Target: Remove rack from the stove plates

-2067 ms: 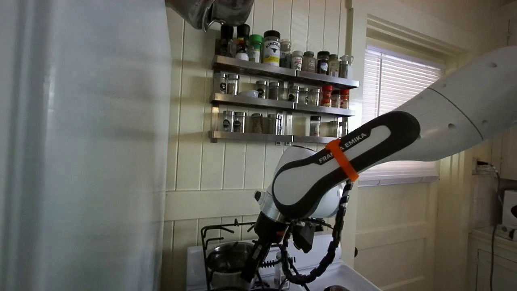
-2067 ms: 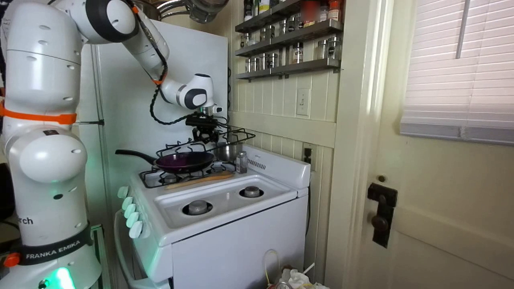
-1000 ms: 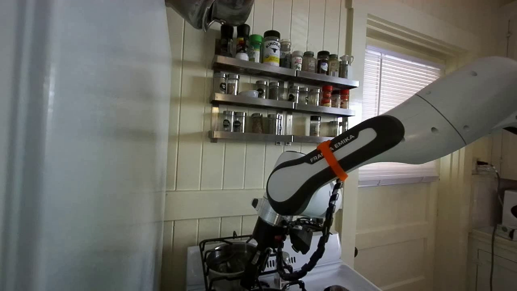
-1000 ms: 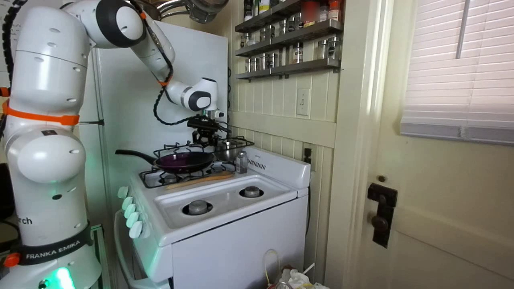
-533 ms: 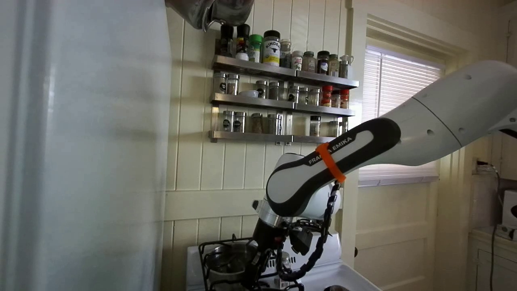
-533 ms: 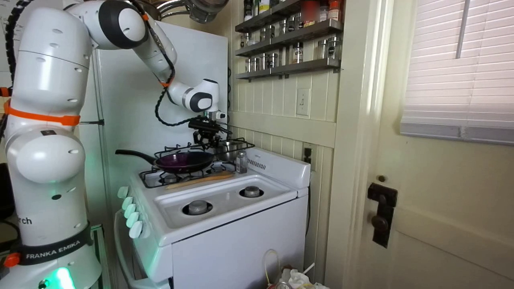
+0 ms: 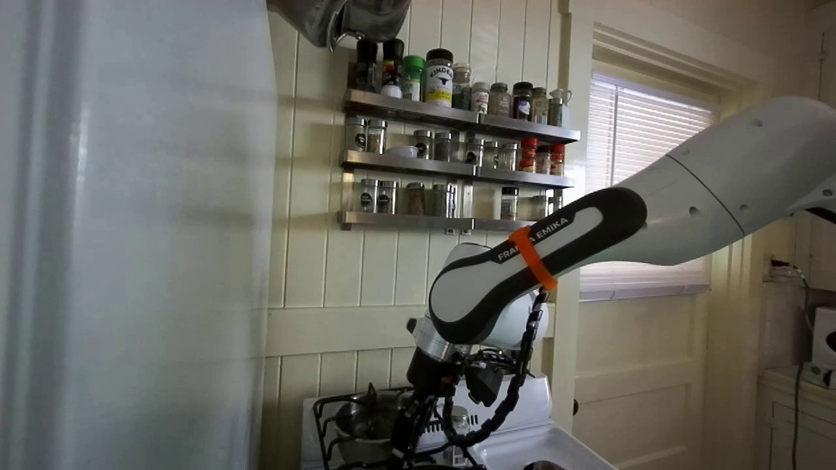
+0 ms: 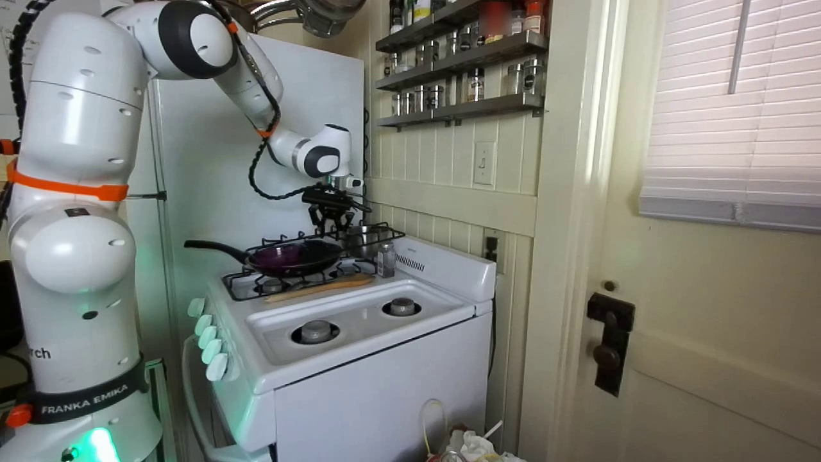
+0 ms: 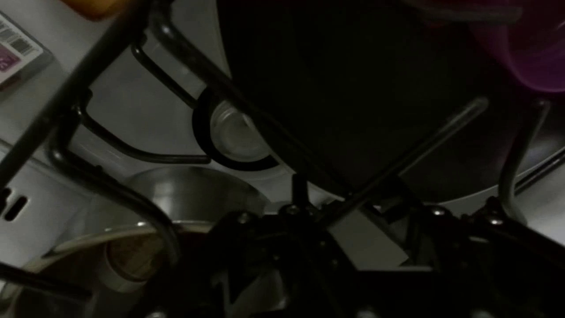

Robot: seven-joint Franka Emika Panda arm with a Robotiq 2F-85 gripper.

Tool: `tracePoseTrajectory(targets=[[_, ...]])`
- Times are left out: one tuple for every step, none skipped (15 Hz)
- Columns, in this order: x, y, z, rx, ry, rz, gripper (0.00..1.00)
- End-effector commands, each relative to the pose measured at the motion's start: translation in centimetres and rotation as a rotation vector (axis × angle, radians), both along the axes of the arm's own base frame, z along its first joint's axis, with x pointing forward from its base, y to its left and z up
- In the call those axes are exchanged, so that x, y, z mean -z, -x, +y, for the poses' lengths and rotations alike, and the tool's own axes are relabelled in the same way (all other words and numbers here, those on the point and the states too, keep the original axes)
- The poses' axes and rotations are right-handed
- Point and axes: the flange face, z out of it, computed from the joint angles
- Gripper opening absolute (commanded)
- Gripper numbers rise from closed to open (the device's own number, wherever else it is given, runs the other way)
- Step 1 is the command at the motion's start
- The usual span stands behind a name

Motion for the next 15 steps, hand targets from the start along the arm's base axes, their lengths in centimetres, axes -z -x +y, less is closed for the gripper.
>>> tracePoseTrajectory(targets=[[-1.7, -0.1, 0.2, 0.023, -0.008, 0.002, 0.8], [-2.0, -0.2, 0.3, 0.027, -0.01, -0.003, 0.81], [-2.2, 0.0, 0.3, 0.03, -0.007, 0.003, 0.83], [-2.4, 0.3, 0.4, 0.033, -0.002, 0.004, 0.84], [-2.7, 0.3, 0.4, 0.038, 0.0, -0.002, 0.87], [-3.1, 0.5, 0.4, 0.043, 0.0, -0.01, 0.83], [-3.6, 0.9, 0.4, 0.049, 0.001, -0.021, 0.81], [-4.1, 1.2, 0.3, 0.061, 0.004, -0.03, 0.83], [-4.6, 1.6, 0.2, 0.081, 0.011, -0.037, 0.84], [-4.9, 2.1, -0.4, 0.133, 0.056, -0.038, 0.85], [-5.1, 2.6, -1.2, 0.196, 0.082, -0.053, 0.96], [-5.1, 3.1, -1.7, 0.24, 0.103, -0.057, 0.98], [-5.2, 3.9, -2.4, 0.287, 0.13, -0.06, 1.0], [-5.2, 4.9, -3.2, 0.337, 0.151, -0.066, 1.0], [-5.2, 5.8, -4.0, 0.387, 0.17, -0.066, 1.0]])
